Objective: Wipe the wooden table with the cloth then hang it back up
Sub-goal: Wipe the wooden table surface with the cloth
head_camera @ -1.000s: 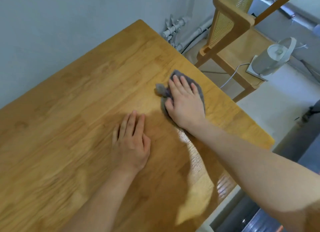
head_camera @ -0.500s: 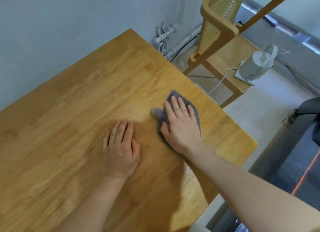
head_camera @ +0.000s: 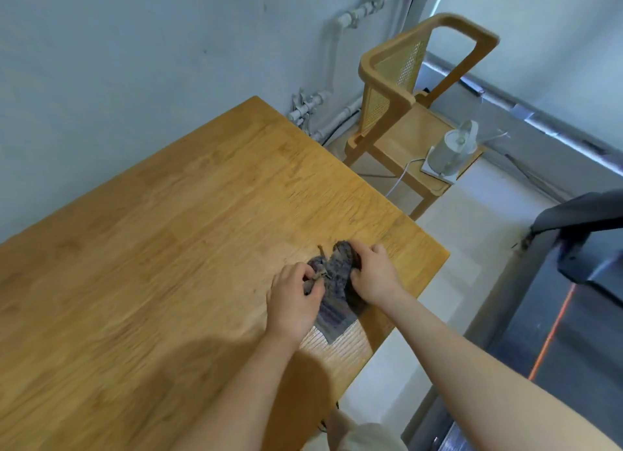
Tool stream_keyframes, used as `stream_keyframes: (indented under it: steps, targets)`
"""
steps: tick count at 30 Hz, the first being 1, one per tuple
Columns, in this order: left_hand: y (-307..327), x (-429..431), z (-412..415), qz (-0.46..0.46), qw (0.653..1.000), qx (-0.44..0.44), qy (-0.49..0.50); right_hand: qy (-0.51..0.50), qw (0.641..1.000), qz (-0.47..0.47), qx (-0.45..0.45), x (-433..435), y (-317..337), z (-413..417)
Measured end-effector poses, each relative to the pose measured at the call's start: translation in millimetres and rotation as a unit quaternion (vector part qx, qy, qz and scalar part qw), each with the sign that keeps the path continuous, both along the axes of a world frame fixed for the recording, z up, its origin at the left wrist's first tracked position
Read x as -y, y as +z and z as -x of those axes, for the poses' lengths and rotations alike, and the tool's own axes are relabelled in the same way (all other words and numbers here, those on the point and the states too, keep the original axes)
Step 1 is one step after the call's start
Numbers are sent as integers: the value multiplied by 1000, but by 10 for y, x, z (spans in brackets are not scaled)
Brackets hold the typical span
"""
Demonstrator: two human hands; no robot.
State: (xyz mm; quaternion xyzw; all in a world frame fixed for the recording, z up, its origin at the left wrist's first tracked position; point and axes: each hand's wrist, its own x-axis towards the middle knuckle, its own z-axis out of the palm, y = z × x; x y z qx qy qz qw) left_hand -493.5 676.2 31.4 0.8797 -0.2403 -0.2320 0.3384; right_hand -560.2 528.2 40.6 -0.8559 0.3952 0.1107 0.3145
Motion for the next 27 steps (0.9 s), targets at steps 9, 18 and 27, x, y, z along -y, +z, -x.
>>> stream_keyframes:
  steps: [9,18,27]
  targets:
    - [485,-604,-345,76,944,-175,267,-79,958,-258,97,101,580,306]
    - [1283,-185,-290,124,984,-70,-105,120,894,-389,187,-116,1596,-44]
    - [1616,-34,-704,177,978,5,-113,89,933,-278,211,343,1955,-181]
